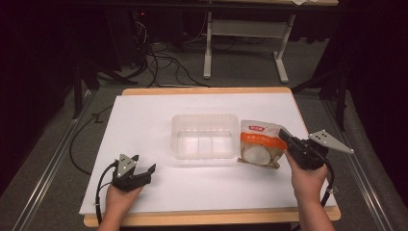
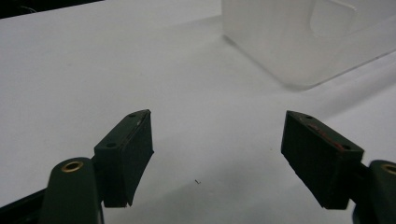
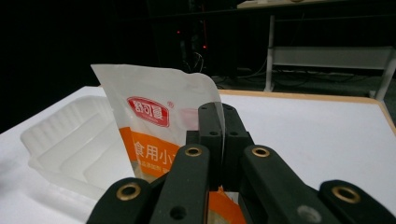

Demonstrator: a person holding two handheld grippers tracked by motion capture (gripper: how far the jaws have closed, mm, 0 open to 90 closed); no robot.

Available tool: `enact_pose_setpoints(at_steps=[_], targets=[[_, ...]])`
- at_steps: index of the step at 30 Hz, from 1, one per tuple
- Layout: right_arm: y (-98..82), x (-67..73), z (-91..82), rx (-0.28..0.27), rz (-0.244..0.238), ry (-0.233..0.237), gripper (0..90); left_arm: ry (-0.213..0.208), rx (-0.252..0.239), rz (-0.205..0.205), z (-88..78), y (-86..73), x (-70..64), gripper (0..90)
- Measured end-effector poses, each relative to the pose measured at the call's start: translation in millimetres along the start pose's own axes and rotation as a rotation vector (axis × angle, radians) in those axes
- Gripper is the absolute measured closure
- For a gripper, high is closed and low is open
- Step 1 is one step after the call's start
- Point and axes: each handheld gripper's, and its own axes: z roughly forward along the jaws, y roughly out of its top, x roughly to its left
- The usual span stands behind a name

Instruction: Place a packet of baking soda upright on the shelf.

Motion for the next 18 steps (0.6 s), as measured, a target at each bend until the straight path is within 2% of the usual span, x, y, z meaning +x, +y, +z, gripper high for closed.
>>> enact_pose_setpoints(at_steps=[4, 14, 18], targets=[[9.2, 8.0, 1.1, -0.009, -0.014, 0.006, 90.0, -0.005, 0.000, -0.004, -0.2, 0.0, 0.6, 25.6], [31.6, 10.1, -2.2, -0.046, 0.004, 0.026, 90.0, -0.005, -0.002, -0.002, -0.4, -0.1, 0.4, 25.5], [42.5, 14.6, -1.0, -0.052, -0.005, 0.029, 90.0, -0.006, -0.001, -0.002, -0.4, -0.1, 0.4, 25.5]])
